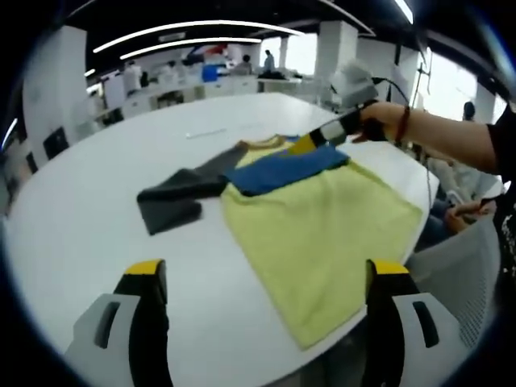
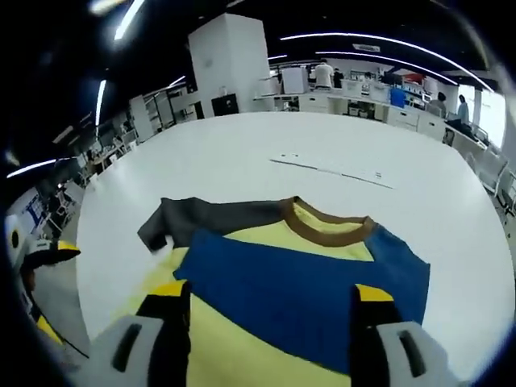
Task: Fold the garment on the visible template until the final outline fits inside the template.
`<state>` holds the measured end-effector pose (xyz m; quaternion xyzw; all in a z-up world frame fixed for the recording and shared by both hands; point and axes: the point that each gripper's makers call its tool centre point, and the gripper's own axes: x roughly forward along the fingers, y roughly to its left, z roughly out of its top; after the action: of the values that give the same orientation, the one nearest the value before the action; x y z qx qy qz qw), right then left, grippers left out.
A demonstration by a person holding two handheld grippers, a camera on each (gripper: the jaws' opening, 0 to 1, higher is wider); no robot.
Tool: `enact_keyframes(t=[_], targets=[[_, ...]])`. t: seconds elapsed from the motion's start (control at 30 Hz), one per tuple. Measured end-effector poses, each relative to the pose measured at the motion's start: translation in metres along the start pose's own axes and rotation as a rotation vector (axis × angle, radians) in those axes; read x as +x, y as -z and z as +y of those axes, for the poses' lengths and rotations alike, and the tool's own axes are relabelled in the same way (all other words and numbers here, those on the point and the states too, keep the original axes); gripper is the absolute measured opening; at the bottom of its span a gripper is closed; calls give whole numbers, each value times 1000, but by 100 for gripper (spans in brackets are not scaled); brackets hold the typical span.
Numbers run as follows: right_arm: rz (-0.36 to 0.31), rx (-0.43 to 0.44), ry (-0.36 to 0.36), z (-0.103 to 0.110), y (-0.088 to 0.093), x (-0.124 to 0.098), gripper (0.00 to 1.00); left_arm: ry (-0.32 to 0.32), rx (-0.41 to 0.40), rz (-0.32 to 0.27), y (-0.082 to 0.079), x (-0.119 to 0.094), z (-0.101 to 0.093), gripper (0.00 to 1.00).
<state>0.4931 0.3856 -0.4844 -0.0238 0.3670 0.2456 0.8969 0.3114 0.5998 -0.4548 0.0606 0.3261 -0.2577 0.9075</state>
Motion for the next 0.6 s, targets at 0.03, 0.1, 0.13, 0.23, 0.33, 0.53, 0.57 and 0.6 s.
enact_keyframes(t=[0.03, 0.1, 0.13, 0.23, 0.33, 0.53, 0.57, 0.6], targets=[[-3, 10, 11, -6, 1, -2, 81, 0, 0, 0, 0, 0, 0, 99], [-4, 25, 32, -19, 3, -7, 79, 1, 3, 4, 1, 0, 0, 99], [-2, 30, 43, -25, 5, -10, 79, 0, 2, 4, 1, 0, 0, 99], [-1, 42, 69, -41, 10, -17, 78, 0, -1, 5, 2, 0, 1, 99], [8, 70, 87, -53, 16, -22, 77, 0, 2, 5, 1, -1, 1, 99], [21, 108, 128, -77, 27, -31, 74, -6, 1, 4, 1, -2, 3, 99], [23, 113, 131, -80, 29, -33, 74, -5, 2, 7, 1, -2, 3, 99], [27, 113, 137, -83, 31, -35, 73, -6, 2, 7, 1, -2, 3, 99]])
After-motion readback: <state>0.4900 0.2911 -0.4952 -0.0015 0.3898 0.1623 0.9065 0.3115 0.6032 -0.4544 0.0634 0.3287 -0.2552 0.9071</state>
